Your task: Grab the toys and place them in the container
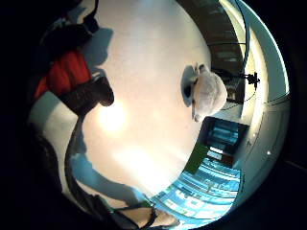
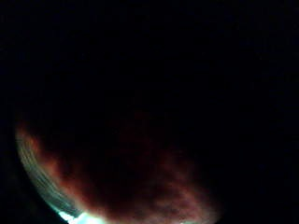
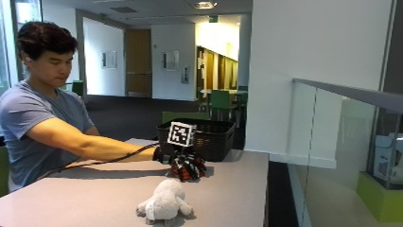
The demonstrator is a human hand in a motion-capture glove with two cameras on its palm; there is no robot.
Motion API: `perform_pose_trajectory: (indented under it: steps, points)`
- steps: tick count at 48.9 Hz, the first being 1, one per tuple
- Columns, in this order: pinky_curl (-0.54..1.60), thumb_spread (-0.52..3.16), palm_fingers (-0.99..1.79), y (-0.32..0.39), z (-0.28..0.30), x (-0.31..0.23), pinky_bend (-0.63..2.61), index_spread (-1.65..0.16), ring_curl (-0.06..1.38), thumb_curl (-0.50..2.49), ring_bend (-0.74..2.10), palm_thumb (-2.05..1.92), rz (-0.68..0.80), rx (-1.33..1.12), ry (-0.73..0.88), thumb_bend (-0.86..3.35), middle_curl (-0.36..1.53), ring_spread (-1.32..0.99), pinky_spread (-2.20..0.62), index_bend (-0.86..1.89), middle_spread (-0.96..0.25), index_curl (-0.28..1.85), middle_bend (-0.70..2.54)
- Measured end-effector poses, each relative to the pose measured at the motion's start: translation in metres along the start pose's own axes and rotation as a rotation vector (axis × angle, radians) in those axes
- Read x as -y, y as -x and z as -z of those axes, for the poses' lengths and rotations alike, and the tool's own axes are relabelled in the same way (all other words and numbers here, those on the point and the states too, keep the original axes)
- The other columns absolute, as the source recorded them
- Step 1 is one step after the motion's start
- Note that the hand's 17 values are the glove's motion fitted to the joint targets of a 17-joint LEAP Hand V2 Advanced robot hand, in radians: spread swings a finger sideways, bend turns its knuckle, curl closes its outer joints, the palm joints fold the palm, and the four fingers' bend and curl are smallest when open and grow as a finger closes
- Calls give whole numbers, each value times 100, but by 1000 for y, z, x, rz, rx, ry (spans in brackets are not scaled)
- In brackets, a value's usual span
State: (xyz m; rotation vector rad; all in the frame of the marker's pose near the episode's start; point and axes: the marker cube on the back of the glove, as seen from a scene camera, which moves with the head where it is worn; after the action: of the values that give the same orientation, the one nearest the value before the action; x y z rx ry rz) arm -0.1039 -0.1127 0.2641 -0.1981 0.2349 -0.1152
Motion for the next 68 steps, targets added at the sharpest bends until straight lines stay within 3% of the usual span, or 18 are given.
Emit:
perform_pose_trajectory:
  steps: [15,26,36,50,62,68]
  points:
    - [31,108,33,4,8,-1,141,-40,40,21,109,-5,7,95,-1,-4,33,-17,-20,15,-12,8,43]
    - [30,144,88,2,8,0,129,-40,44,31,127,39,-75,226,-73,25,37,-34,-37,20,-27,13,48]
    - [34,133,94,-16,23,2,121,-39,46,43,121,61,-112,316,-42,32,41,-39,-41,21,-37,18,46]
    - [36,104,104,-55,155,-5,111,-39,44,57,111,72,-126,323,-186,27,45,-43,-43,20,-43,24,42]
    - [37,84,106,-13,278,-22,105,-39,44,67,106,75,-102,329,-320,23,49,-45,-44,20,-47,29,38]
    - [38,78,108,28,317,-45,103,-39,45,72,105,76,202,318,-407,21,51,-45,-44,19,-48,31,36]
